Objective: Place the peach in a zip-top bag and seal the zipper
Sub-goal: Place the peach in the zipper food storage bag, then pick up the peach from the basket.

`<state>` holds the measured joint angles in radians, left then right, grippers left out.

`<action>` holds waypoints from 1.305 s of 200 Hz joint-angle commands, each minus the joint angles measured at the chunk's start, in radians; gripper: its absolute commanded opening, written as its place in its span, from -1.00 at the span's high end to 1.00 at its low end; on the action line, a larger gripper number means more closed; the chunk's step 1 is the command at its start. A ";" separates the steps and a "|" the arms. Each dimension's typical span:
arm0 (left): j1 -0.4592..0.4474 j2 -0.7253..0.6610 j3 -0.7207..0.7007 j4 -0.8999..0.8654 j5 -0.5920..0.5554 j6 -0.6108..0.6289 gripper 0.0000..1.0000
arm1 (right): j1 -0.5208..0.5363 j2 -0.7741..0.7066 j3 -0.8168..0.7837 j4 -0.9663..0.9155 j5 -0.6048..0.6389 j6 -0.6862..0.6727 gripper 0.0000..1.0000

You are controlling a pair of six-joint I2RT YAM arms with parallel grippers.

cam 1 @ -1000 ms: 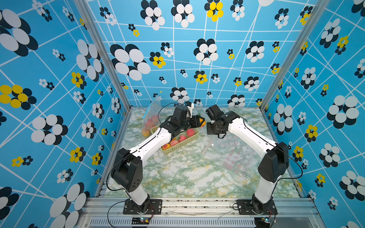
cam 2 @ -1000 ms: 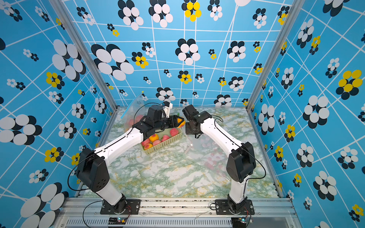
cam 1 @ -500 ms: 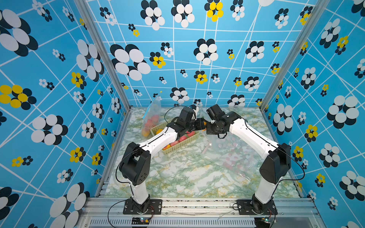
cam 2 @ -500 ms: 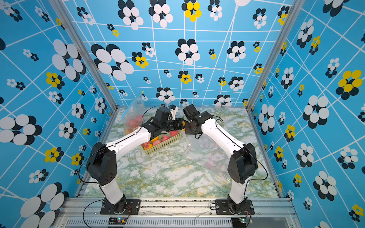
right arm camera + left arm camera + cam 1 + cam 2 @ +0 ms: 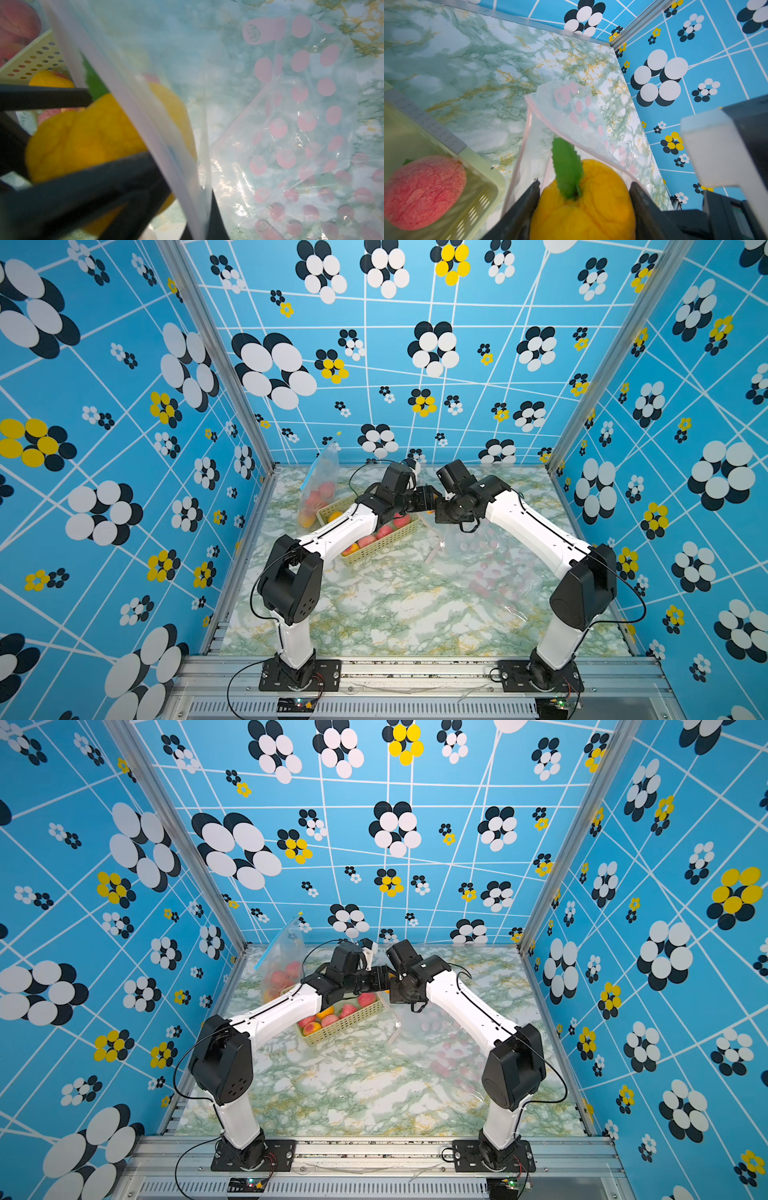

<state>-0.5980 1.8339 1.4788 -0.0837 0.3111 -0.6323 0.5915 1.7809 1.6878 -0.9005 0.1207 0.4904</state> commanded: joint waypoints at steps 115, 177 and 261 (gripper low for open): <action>-0.005 -0.076 -0.001 -0.048 -0.070 0.074 -0.51 | 0.004 -0.030 0.003 -0.017 0.026 0.008 1.00; 0.012 -0.221 -0.078 -0.065 -0.212 0.131 -0.62 | 0.004 -0.021 0.006 -0.010 0.019 0.010 1.00; 0.100 -0.189 -0.092 -0.242 -0.342 0.202 -0.98 | 0.004 -0.014 0.010 -0.005 0.011 0.011 1.00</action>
<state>-0.5327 1.6024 1.4006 -0.2348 0.0059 -0.4591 0.5919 1.7737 1.6836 -0.9009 0.1246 0.4904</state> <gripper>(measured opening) 0.988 0.054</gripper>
